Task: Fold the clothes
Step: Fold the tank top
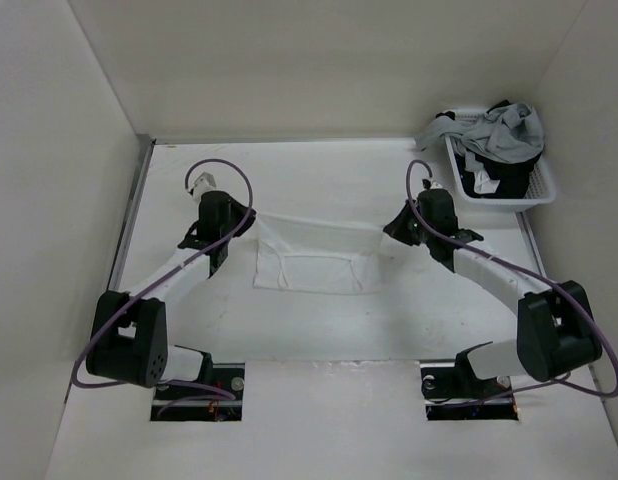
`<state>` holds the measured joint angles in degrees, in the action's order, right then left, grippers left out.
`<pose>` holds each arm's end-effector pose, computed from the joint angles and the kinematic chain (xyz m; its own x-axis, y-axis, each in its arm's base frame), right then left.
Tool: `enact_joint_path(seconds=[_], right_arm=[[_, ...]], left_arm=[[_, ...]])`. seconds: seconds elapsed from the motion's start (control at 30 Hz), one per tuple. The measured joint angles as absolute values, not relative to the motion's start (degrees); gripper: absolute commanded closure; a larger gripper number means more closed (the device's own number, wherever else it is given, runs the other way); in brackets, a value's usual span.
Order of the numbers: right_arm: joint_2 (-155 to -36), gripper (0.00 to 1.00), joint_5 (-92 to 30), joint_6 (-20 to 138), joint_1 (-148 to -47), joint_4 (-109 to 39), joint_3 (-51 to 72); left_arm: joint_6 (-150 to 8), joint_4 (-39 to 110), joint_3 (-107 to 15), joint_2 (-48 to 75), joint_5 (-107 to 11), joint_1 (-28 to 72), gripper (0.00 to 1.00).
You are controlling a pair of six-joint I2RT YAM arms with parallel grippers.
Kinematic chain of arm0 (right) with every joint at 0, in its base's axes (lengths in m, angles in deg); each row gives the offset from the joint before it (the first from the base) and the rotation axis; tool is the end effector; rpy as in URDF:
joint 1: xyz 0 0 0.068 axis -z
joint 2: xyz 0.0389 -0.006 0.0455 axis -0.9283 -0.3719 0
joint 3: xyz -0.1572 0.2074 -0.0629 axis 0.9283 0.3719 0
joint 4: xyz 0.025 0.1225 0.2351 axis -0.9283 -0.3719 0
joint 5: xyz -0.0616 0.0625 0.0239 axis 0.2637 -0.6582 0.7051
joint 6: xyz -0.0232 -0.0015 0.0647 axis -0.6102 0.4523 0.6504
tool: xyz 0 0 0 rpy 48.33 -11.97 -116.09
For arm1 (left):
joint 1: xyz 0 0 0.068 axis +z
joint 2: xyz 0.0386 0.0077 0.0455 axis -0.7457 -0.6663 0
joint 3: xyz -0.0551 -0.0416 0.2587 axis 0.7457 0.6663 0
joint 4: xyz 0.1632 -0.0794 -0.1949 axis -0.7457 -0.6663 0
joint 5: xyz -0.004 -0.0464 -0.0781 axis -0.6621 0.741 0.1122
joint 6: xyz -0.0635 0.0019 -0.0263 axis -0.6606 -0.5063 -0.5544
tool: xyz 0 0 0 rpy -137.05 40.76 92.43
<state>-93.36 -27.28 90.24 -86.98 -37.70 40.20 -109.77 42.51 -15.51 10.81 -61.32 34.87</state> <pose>0.3003 0.1061 0.2046 -0.6722 0.4187 -0.6107 0.0515 0.8492 0.5255 0.3100 -0.0683 0.2064 -0.4042 -0.6921 -0.5979 -0.2508 0.7126 -0.6553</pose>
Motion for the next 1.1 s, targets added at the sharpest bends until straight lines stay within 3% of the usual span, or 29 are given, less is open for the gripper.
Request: enact_joint_path(seconds=[0.43, 0.9, 0.97, 1.1], right_arm=[[-81.69, 0.96, -26.08, 92.97, -93.36, -33.98, 58.17], [-75.53, 0.96, -20.83, 101.3, -100.18, -35.82, 65.3], [-75.53, 0.9, -20.44, 102.83, -100.42, -36.95, 66.02], [-74.85, 0.66, -19.81, 105.39, -101.25, -38.37, 67.11]], left_arm=[[-109.77, 44.85, 3.81, 29.23, -61.21, 32.51, 1.0], [-109.86, 41.15, 14.58, 41.32, -60.73, 30.72, 0.98], [-109.96, 40.71, 15.61, 42.09, -60.6, 30.33, 0.94], [-110.21, 39.86, 16.94, 42.22, -60.47, 30.24, 0.84]])
